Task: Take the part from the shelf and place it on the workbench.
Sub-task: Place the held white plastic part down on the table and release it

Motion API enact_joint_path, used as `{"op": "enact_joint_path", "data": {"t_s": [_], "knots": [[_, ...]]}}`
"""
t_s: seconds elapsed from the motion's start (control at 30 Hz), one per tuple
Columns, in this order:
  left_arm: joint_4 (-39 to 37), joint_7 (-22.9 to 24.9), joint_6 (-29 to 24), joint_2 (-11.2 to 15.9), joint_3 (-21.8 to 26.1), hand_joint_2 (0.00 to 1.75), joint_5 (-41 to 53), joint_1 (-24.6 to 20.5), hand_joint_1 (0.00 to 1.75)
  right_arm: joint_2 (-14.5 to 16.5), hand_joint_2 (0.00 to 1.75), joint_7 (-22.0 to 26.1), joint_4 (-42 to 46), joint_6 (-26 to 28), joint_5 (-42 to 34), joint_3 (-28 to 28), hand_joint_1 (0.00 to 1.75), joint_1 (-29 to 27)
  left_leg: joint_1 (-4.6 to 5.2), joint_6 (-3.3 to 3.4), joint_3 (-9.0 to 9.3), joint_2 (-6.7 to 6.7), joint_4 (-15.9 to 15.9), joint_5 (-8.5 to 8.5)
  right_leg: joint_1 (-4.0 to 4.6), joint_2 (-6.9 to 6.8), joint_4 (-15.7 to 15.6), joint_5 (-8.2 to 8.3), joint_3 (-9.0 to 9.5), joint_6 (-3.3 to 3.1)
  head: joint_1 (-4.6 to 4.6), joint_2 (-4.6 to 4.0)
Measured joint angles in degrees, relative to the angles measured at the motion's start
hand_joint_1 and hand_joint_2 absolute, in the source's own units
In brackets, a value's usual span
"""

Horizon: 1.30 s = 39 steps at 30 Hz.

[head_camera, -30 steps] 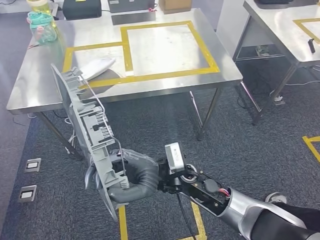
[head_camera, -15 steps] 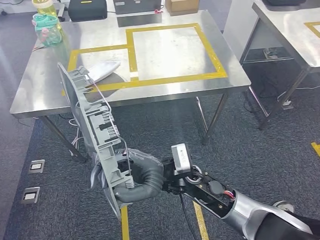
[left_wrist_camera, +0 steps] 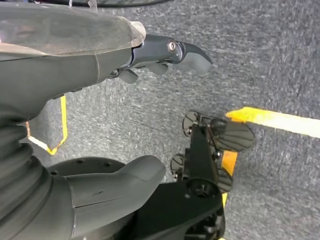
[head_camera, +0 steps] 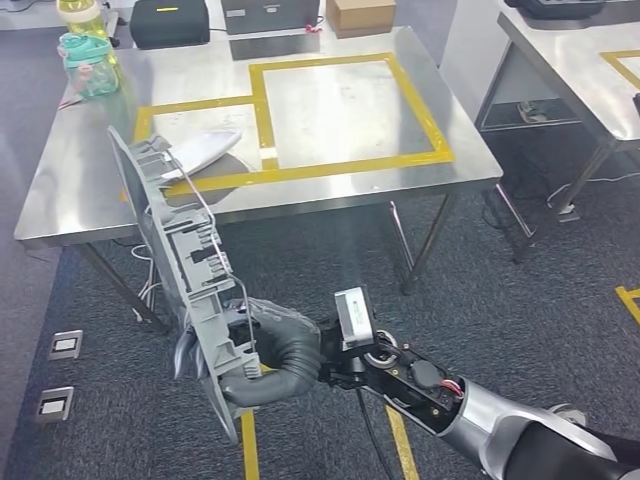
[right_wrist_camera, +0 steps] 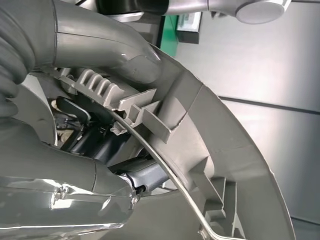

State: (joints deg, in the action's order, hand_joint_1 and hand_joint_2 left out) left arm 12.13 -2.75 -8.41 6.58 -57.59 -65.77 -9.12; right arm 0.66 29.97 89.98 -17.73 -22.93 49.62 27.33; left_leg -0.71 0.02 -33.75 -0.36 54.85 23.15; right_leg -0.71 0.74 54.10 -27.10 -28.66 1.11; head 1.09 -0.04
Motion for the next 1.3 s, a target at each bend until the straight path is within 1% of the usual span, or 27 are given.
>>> {"op": "enact_joint_path", "data": {"t_s": [0.07, 0.1, 0.17, 0.2, 0.23, 0.27, 0.33, 0.37, 0.4, 0.47, 0.53, 0.57, 0.6, 0.67, 0.7, 0.73, 0.77, 0.8, 0.87, 0.9, 0.93, 1.07, 1.13, 1.2, 1.23, 1.27, 1.3], "knots": [[0.0, 0.0, 0.0, 0.0, 0.0, 1.75, 0.0, 0.0, 0.00, 0.0, 1.75, 0.1, 0.0, 0.0, 0.0, 0.0, 1.75, 0.0, -0.08, 0.77, 0.54, 0.05, -0.2, 0.25, -0.11, -0.19, 2.7, -1.57, -1.06, 0.56, 0.29, 0.00], [0.0, 0.0, 0.0, 0.0, 0.0, 1.75, -0.1, 0.0, 0.00, 0.0, 1.75, 0.2, 0.0, 0.0, -0.1, 0.0, 1.75, 0.0, -0.06, 1.08, 0.82, 0.08, -0.2, 0.43, -0.13, -0.28, 6.0, -3.12, -2.63, 0.73, 0.56, 0.00], [0.0, 0.0, 0.0, 0.0, 0.0, 1.75, -0.1, 0.0, 0.00, -0.1, 1.75, 0.5, -0.1, 0.2, -0.1, 0.0, 1.75, -0.1, 0.17, 1.57, 1.28, 0.11, -0.2, 0.86, -0.08, -0.35, 14.8, -6.55, -7.23, 0.84, 1.05, 0.00], [0.0, 0.0, 0.0, 0.0, 0.0, 1.75, -0.1, 0.1, 0.00, -0.2, 1.75, 0.5, -0.2, 0.2, -0.1, -0.1, 1.75, -0.3, 0.31, 1.70, 1.53, 0.09, -0.2, 1.09, -0.05, -0.35, 18.0, -7.22, -9.16, 0.77, 1.23, 0.00], [0.0, 0.0, 0.0, 0.0, 0.0, 1.75, -0.1, 0.2, 0.00, -0.2, 1.75, 0.5, -0.2, 0.3, -0.2, -0.1, 1.75, -0.4, 0.43, 1.77, 1.85, 0.04, -0.2, 1.34, 0.02, -0.35, 19.0, -6.66, -10.11, 0.60, 1.37, 0.00], [0.0, 0.0, 0.0, 0.0, 0.0, 1.75, -0.1, 0.2, 0.00, -0.3, 1.75, 0.6, -0.3, 0.4, -0.2, -0.1, 1.75, -0.6, 0.55, 1.78, 2.25, -0.03, -0.2, 1.62, 0.14, -0.35, 17.5, -4.89, -9.87, 0.31, 1.55, 0.00], [0.0, 0.0, 0.0, -0.1, 0.0, 1.75, -0.1, 0.3, 0.00, -0.3, 1.75, 0.6, -0.4, 0.6, -0.1, -0.1, 1.75, -0.6, 0.76, 1.68, 3.22, -0.15, -0.2, 2.28, 0.57, -0.35, 9.5, 0.25, -6.83, -0.67, 1.94, 0.00], [0.0, 0.0, 0.0, -0.2, 0.0, 1.75, -0.1, 0.3, 0.00, -0.4, 1.75, 0.6, -0.4, 0.7, -0.1, -0.2, 1.75, -0.6, 0.88, 1.55, 3.58, -0.18, -0.2, 2.59, 0.83, -0.36, 5.7, 1.97, -5.24, -1.12, 1.94, 0.00], [0.0, 0.0, 0.0, -0.2, 0.0, 1.75, -0.2, 0.2, 0.00, -0.4, 1.75, 0.7, -0.4, 0.7, -0.1, -0.2, 1.75, -0.5, 0.95, 1.39, 3.70, -0.17, -0.2, 2.82, 1.05, -0.38, 2.9, 2.74, -3.91, -1.45, 1.91, 0.00], [0.0, -0.1, 0.0, -0.2, 0.0, 1.75, -0.2, 0.1, 0.00, -0.4, 1.75, 0.7, -0.5, 0.9, 0.0, -0.3, 1.75, -0.4, 0.94, 0.92, 3.52, -0.05, -0.3, 2.87, 1.31, -0.33, 1.0, 2.57, -2.99, -1.69, 1.66, 0.00], [0.0, -0.1, 0.0, -0.2, 0.0, 1.75, -0.2, 0.1, 0.00, -0.4, 1.75, 0.7, -0.5, 1.3, 0.1, -0.4, 1.75, -0.5, 1.02, 0.38, 3.59, 0.07, -0.2, 3.06, 1.02, -0.25, 0.1, 2.69, -2.37, -1.90, 1.65, 0.00], [0.0, -0.1, 0.0, -0.1, 0.0, 1.75, -0.2, 0.1, 0.00, -0.5, 1.75, 0.7, -0.5, 1.5, 0.1, -0.5, 1.75, -0.5, 1.04, 0.10, 3.08, 0.08, 1.1, 3.83, 0.73, -0.29, -0.4, 2.77, -1.96, -2.02, 1.47, 0.00], [0.0, -0.1, 0.0, -0.1, 0.0, 1.75, -0.1, 0.1, 0.00, -0.5, 1.75, 0.8, -0.5, 1.6, 0.2, -0.5, 1.75, -0.5, 0.98, -0.25, 1.80, 0.08, 3.7, 5.06, 0.46, -0.35, -0.8, 2.82, -1.56, -2.14, 1.22, 0.00], [0.0, -0.1, 0.0, -0.1, 0.0, 1.75, 0.0, 0.1, 0.00, -0.6, 1.75, 0.8, -0.5, 1.9, 0.2, -0.6, 1.75, -0.6, 0.51, -0.86, -2.99, 0.08, 11.7, 7.90, 0.25, -0.47, -1.0, 2.65, -1.20, -2.28, 0.58, 0.00], [0.0, -0.1, 0.0, -0.1, 0.0, 1.75, 0.0, 0.1, 0.00, -0.6, 1.75, 0.8, -0.5, 1.9, 0.2, -0.6, 1.75, -0.7, 0.27, -1.12, -5.36, 0.10, 15.0, 8.52, 0.22, -0.47, -1.0, 2.48, -1.12, -2.30, 0.41, 0.00], [0.0, -0.1, 0.0, -0.1, 0.0, 1.75, 0.0, 0.2, 0.00, -0.7, 1.75, 0.8, -0.5, 1.9, 0.2, -0.6, 1.75, -0.8, 0.07, -1.32, -6.89, 0.10, 16.5, 8.06, 0.20, -0.45, -0.9, 2.25, -0.96, -2.27, 0.29, 0.00], [0.0, -0.1, 0.0, -0.1, 0.0, 1.75, 0.0, 0.3, 0.00, -0.7, 1.75, 0.7, -0.5, 1.9, 0.2, -0.6, 1.75, -0.9, -0.11, -1.46, -7.21, 0.12, 15.6, 6.44, 0.15, -0.40, -0.9, 1.99, -0.73, -2.19, 0.22, 0.00], [0.0, -0.1, 0.0, 0.0, 0.0, 1.75, 0.0, 0.3, 0.00, -0.8, 1.75, 0.7, -0.5, 1.9, 0.2, -0.6, 1.75, -1.0, -0.26, -1.56, -6.31, 0.14, 12.4, 4.01, 0.08, -0.34, -0.8, 1.67, -0.42, -2.05, 0.14, 0.00], [0.0, -0.1, 0.0, 0.1, 0.0, 1.75, 0.0, 0.2, 0.00, -0.8, 1.75, 0.7, -0.5, 2.0, 0.2, -0.6, 1.75, -1.1, -0.38, -1.60, -3.01, 0.25, 4.2, -0.24, 0.13, -0.24, -0.5, 0.88, 0.09, -1.49, -0.14, 0.00], [0.0, -0.1, 0.0, 0.1, 0.0, 1.75, 0.0, 0.1, 0.00, -0.8, 1.75, 0.8, -0.5, 2.0, 0.2, -0.6, 1.75, -1.0, -0.35, -1.40, -1.84, 0.25, 1.5, -1.05, 0.24, -0.21, -0.4, 0.52, 0.20, -1.18, -0.19, 0.00], [0.0, -0.1, 0.0, 0.1, 0.0, 1.75, 0.0, 0.1, 0.00, -0.8, 1.75, 0.8, -0.5, 2.0, 0.2, -0.6, 1.75, -1.0, -0.28, -1.11, -1.27, 0.22, 0.3, -1.08, 0.38, -0.18, -0.4, 0.22, 0.25, -0.87, -0.20, 0.00], [0.0, -0.1, 0.0, 0.0, 0.0, 1.75, 0.0, 0.2, 0.00, -0.8, 1.75, 0.9, -0.5, 2.0, 0.1, -0.7, 1.75, -1.0, -0.11, 0.47, -0.75, 0.08, 0.2, -0.26, 0.12, -0.28, 0.9, -1.33, -0.03, 0.25, 0.37, 0.00], [0.0, -0.1, 0.0, 0.1, 0.0, 1.75, 0.0, 0.1, 0.00, -0.8, 1.75, 1.1, -0.4, 2.0, 0.1, -0.9, 1.75, -1.0, -0.15, 1.09, -0.27, 0.11, 0.1, 0.04, 0.07, -0.41, 7.0, -4.28, -2.91, 0.64, 0.86, 0.00], [0.0, -0.1, -0.1, 0.1, 0.0, 1.75, 0.0, 0.2, 0.00, -0.8, 1.75, 1.4, -0.4, 2.0, 0.1, -1.1, 1.75, -1.3, 0.05, 1.45, 0.15, 0.11, 0.1, 0.44, 0.11, -0.46, 15.6, -7.25, -7.64, 0.76, 1.40, 0.00], [0.0, -0.1, -0.2, 0.2, 0.0, 1.75, 0.0, 0.3, 0.00, -0.8, 1.75, 1.5, -0.4, 2.1, 0.1, -1.2, 1.75, -1.5, 0.18, 1.54, 0.44, 0.08, 0.1, 0.69, 0.14, -0.46, 18.1, -7.43, -9.34, 0.68, 1.57, 0.00], [0.0, -0.1, -0.2, 0.2, 0.0, 1.75, 0.0, 0.4, 0.00, -0.8, 1.75, 1.5, -0.4, 2.2, 0.2, -1.2, 1.75, -1.7, 0.30, 1.57, 0.83, 0.03, 0.1, 0.97, 0.18, -0.46, 18.2, -6.35, -9.92, 0.48, 1.70, 0.00], [0.0, -0.1, -0.2, 0.2, 0.0, 1.75, -0.1, 0.5, 0.00, -0.8, 1.75, 1.5, -0.5, 2.4, 0.4, -1.3, 1.75, -1.8, 0.41, 1.57, 1.33, -0.03, 0.1, 1.29, 0.28, -0.45, 16.0, -4.16, -9.35, 0.15, 1.87, 0.00]]}}
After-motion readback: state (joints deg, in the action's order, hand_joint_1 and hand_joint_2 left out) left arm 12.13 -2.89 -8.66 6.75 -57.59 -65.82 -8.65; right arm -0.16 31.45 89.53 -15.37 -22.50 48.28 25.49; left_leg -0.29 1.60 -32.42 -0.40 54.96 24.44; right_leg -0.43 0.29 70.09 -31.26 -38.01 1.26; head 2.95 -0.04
